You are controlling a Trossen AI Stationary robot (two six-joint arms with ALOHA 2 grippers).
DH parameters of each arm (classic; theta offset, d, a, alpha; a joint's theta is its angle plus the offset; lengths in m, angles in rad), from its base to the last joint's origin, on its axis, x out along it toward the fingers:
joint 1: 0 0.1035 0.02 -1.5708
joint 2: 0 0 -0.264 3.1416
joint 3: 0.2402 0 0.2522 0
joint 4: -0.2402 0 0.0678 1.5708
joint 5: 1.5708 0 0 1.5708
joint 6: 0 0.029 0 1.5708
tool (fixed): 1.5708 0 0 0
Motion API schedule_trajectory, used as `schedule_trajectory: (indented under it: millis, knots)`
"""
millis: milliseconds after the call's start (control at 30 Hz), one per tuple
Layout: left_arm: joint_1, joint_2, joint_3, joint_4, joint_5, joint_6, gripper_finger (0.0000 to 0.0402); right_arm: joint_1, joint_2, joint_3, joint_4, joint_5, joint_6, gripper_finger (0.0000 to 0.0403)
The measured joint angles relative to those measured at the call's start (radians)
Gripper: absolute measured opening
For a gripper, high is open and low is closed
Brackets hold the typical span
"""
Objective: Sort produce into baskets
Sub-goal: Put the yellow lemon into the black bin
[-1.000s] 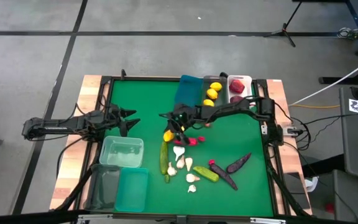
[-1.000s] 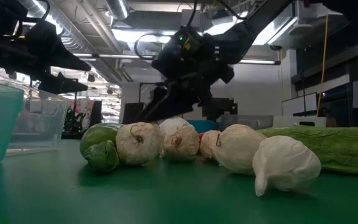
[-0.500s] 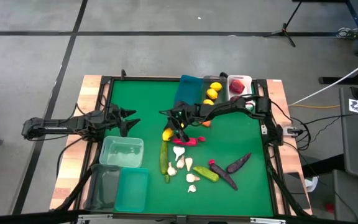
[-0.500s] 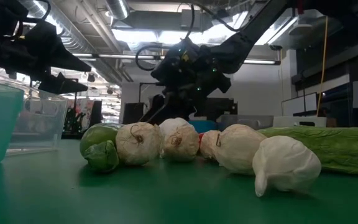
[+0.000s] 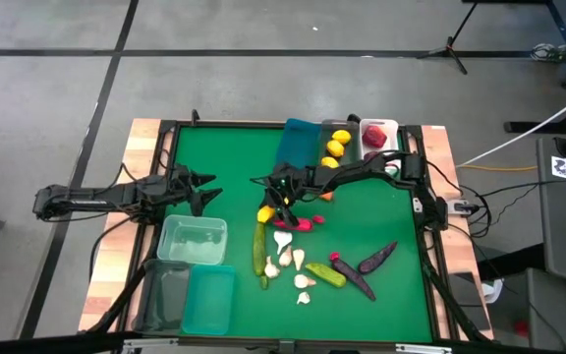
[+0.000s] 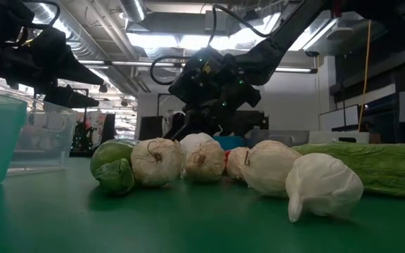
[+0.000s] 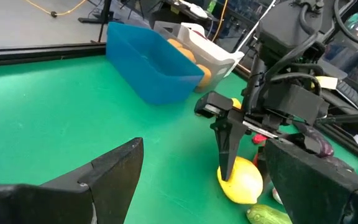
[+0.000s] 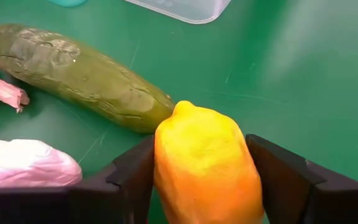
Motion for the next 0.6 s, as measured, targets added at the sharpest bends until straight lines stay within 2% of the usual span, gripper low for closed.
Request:
schedule_trajectory:
  millis: [200, 433, 600]
  knots:
    - [0.0, 0.0, 0.0, 0.0, 0.0, -0.016, 0.0329, -0.001, -0.018, 0.0, -0.039, 0.007, 0.03, 0.0184]
    - [0.0, 0.0, 0.0, 0.0, 0.0, -0.018, 0.0329, -0.028, -0.142, -0.002, -0.125, 0.018, 0.004, 0.0202]
    - [0.0, 0.0, 0.0, 0.0, 0.0, -0.018, 0.0329, -0.095, -0.259, -0.004, -0.238, 0.018, 0.001, 0.0195]
